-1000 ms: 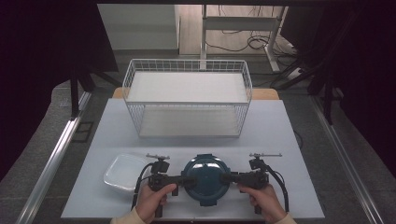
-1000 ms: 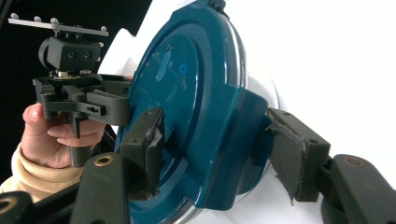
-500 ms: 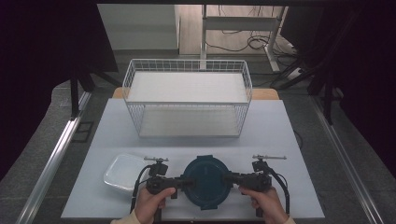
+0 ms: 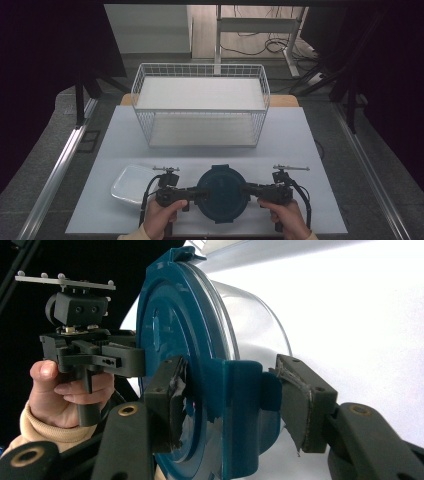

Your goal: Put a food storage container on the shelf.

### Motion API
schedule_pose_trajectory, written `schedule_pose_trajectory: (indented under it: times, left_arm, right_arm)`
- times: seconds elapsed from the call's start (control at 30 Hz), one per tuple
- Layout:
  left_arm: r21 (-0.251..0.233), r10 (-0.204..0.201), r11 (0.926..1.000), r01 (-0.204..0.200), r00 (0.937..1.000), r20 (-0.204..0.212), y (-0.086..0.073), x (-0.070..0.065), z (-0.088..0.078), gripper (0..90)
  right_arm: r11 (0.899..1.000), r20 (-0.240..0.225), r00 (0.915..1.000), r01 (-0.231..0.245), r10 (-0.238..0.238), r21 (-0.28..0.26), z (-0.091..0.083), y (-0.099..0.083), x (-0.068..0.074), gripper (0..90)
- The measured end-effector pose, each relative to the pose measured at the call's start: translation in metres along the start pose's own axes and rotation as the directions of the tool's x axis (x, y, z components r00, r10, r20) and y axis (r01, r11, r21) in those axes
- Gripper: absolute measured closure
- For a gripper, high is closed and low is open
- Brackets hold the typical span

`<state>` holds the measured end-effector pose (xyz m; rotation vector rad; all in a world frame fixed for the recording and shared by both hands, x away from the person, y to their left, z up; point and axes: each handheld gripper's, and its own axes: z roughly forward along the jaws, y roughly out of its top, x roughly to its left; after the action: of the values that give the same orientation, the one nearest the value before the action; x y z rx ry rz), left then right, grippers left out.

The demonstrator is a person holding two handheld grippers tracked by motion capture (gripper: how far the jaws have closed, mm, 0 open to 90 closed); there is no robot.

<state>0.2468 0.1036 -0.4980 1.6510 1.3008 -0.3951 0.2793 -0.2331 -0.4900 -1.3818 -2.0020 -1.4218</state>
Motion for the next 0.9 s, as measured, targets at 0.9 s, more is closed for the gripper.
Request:
schedule_pose_trajectory:
  times: [0.9]
  left_arm:
    - [-0.091, 0.107, 0.9899, -0.109, 0.9939, -0.026, 0.054, -0.038, -0.048, 41.5]
  right_arm:
    - [0.985, -0.017, 0.9874, 0.156, -0.158, -0.073, -0.010, 0.060, 0.051, 47.6]
